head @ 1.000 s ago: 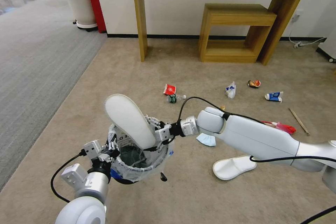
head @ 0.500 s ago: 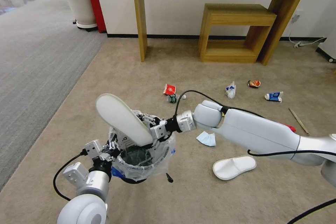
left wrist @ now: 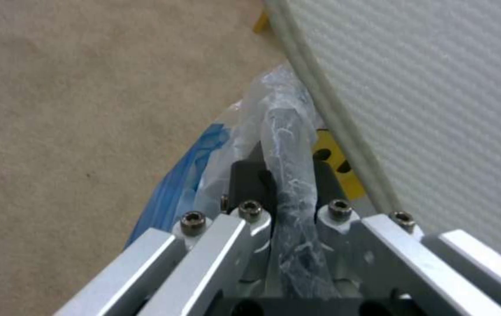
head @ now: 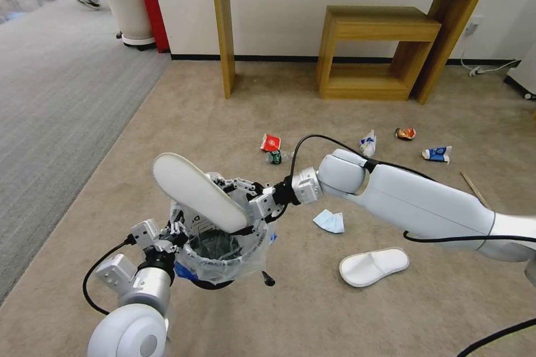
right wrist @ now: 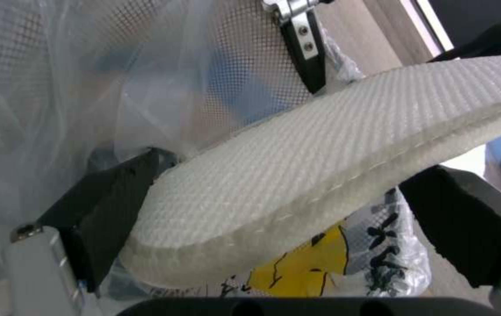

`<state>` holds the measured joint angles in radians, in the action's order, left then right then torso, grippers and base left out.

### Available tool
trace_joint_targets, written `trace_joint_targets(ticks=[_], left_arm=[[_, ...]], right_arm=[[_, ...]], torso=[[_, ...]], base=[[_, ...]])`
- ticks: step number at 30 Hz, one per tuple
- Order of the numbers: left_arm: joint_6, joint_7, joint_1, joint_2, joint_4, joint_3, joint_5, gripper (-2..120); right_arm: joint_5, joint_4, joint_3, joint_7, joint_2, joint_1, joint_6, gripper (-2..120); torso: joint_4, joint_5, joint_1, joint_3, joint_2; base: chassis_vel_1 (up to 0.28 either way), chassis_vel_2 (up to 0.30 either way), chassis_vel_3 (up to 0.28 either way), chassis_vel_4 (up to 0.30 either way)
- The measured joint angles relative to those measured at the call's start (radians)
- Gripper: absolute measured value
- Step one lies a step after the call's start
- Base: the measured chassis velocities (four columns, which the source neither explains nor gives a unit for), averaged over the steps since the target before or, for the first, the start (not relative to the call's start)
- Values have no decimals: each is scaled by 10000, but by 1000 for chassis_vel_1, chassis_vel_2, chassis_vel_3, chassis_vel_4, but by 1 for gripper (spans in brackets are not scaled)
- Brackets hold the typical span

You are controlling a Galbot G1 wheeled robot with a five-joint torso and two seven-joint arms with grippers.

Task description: Pick up the trash bin and place the garbage on the floor into it.

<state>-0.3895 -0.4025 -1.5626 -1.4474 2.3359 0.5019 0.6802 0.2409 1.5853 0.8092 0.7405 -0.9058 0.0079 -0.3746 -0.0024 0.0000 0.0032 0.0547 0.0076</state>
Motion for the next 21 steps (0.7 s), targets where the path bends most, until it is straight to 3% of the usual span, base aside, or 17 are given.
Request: trace_joint_targets(ticks=[21], left_arm=[[-19, -31, 184, 29, -51, 62, 171, 3]], right_arm=[[-138, -184, -250, 897, 32, -31, -201, 99]], torso=[[0, 0, 0, 0, 0]], base=[[0, 0, 0, 0]])
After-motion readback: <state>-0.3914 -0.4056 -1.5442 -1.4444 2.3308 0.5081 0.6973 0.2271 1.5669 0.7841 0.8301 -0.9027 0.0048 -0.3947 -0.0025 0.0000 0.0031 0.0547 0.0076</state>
